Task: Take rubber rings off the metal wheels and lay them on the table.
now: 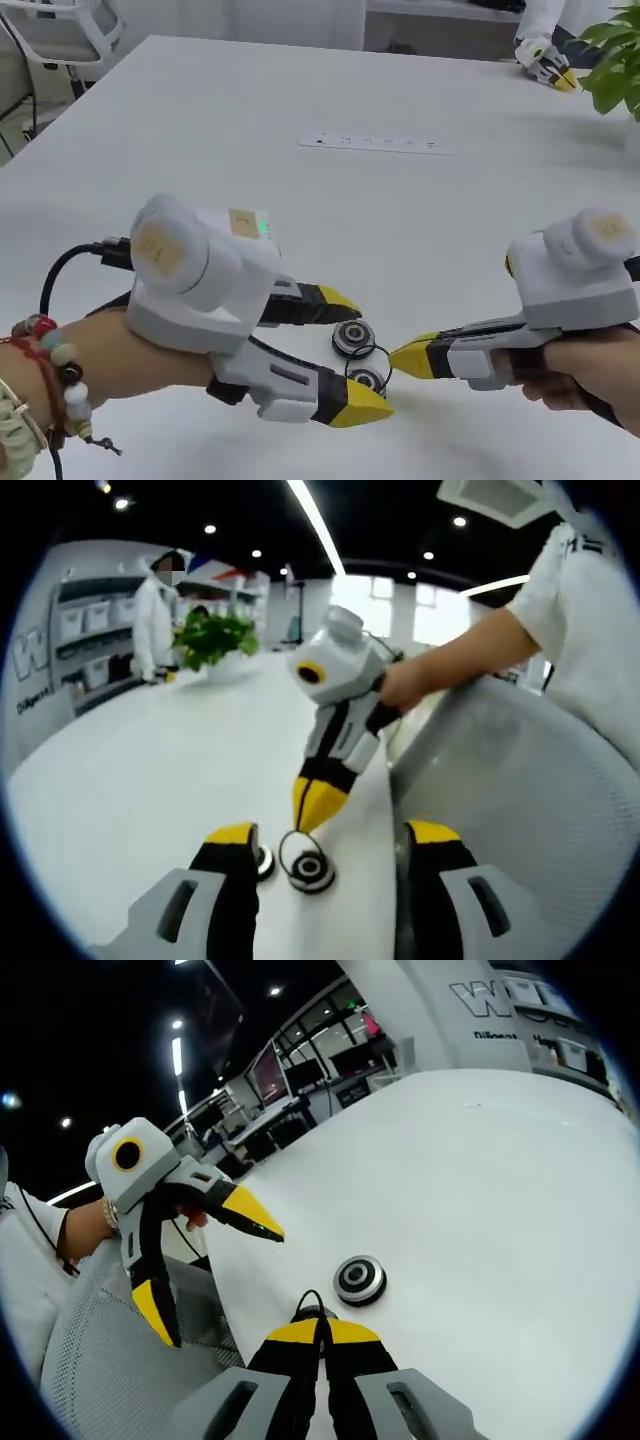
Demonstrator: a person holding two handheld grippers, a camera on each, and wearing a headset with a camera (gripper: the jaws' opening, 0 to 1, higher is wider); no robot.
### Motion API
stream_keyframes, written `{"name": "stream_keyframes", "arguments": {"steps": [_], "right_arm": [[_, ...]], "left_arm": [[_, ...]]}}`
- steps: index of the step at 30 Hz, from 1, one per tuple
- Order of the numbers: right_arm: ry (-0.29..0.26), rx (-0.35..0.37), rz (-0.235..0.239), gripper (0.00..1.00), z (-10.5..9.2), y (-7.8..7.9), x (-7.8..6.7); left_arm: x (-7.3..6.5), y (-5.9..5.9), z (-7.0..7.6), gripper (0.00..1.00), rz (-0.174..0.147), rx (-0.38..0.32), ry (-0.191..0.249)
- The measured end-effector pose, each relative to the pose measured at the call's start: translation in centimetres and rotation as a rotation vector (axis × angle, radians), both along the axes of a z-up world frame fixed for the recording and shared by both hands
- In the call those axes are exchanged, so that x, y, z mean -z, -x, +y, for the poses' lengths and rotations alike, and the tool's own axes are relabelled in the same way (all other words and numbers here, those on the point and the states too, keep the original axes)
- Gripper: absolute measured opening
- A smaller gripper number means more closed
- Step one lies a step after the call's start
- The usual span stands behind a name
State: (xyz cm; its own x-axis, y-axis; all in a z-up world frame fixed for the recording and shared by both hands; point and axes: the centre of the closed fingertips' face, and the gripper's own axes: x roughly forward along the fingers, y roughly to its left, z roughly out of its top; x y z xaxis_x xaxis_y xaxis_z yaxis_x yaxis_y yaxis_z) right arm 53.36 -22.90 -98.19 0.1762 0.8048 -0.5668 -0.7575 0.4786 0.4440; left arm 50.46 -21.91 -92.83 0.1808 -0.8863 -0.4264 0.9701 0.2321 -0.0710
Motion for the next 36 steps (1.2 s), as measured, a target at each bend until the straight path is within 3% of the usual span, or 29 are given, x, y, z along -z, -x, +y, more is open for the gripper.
{"name": "stream_keyframes", "arguments": {"steps": [3,5,8,15,18,22,25,28,36], "right_arm": [[-0.018,0.006,-0.008,0.0,0.1,-0.2,-0.5],[-0.029,0.014,-0.012,0.0,0.2,-0.4,-0.8],[-0.032,0.023,-0.024,0.0,0.0,-0.6,-1.0],[-0.056,0.031,-0.038,0.0,0.1,-0.8,-1.7],[-0.067,0.035,-0.043,0.0,0.3,-0.9,-2.0],[-0.082,0.035,-0.051,0.0,0.5,-0.9,-2.4],[-0.09,0.033,-0.06,0.0,0.9,-0.9,-2.8],[-0.102,0.031,-0.064,0.0,1.2,-0.8,-3.1],[-0.126,0.019,-0.068,0.0,2.3,-0.5,-3.8]], "left_arm": [[-1.4,0.5,0.5,0.67,0.021,-0.007,0.023],[-2.1,0.7,1.1,0.67,-0.005,-0.016,0.03],[-1.8,0.6,3.0,0.71,-0.051,-0.038,-0.035],[-2.2,1.4,5.9,0.8,-0.061,-0.108,-0.059],[-2.5,1.5,7.1,0.83,-0.08,-0.155,-0.055],[-2.4,1.7,8.3,0.84,-0.059,-0.213,-0.033],[-2.0,1.7,9.1,0.86,-0.068,-0.252,-0.034],[-1.5,1.8,9.8,0.88,-0.053,-0.294,-0.025],[-0.4,2.2,10.2,0.87,-0.036,-0.333,-0.024]]}}
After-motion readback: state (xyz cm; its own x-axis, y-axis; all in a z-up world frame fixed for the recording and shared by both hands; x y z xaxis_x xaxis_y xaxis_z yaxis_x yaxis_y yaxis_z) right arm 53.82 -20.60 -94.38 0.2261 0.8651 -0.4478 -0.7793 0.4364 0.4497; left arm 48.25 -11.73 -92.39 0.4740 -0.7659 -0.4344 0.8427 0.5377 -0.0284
